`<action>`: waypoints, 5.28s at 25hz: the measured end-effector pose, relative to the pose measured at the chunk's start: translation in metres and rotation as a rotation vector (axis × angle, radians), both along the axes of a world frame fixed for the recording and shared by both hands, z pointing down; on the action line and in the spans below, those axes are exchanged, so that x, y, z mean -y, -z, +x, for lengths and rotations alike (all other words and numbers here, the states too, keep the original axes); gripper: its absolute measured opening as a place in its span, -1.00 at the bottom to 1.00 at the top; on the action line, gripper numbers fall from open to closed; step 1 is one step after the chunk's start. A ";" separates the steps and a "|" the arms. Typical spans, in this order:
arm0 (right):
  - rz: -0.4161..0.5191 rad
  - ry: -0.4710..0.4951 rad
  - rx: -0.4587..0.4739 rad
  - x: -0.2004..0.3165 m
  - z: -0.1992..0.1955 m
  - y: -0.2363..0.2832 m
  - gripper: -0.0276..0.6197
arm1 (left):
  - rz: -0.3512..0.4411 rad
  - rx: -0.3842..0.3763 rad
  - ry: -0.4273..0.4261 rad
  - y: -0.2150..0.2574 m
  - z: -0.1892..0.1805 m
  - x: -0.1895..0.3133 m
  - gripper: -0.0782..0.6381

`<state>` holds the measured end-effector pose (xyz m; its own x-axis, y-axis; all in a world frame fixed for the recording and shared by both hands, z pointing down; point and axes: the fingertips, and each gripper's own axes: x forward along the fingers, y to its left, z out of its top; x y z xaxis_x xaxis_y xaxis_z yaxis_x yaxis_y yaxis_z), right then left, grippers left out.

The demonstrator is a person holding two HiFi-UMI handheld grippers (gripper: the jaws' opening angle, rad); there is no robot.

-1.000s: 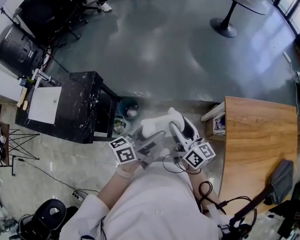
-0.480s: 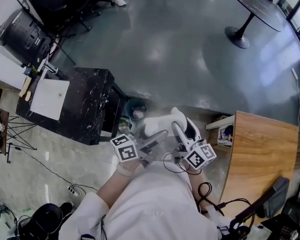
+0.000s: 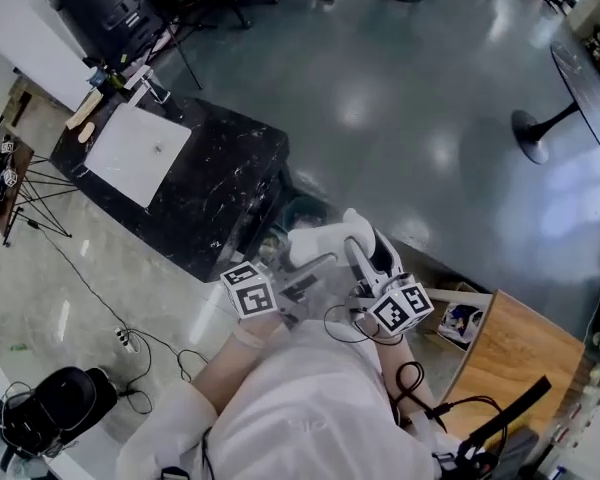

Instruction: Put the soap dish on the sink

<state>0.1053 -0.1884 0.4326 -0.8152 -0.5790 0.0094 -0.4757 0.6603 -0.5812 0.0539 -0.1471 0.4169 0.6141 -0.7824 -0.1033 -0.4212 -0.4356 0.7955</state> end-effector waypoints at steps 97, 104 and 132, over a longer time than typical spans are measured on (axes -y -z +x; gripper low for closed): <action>0.237 0.547 -0.309 -0.132 -0.330 -0.058 -0.18 | -0.123 -0.508 0.761 -0.119 -0.286 -0.239 0.17; 0.242 0.419 -0.275 -0.096 -0.249 -0.022 -0.18 | -0.060 -0.384 0.599 -0.072 -0.244 -0.161 0.17; 0.137 -0.598 -0.128 0.001 0.210 0.029 -0.42 | -0.019 -0.265 -0.585 0.022 0.198 0.045 -0.43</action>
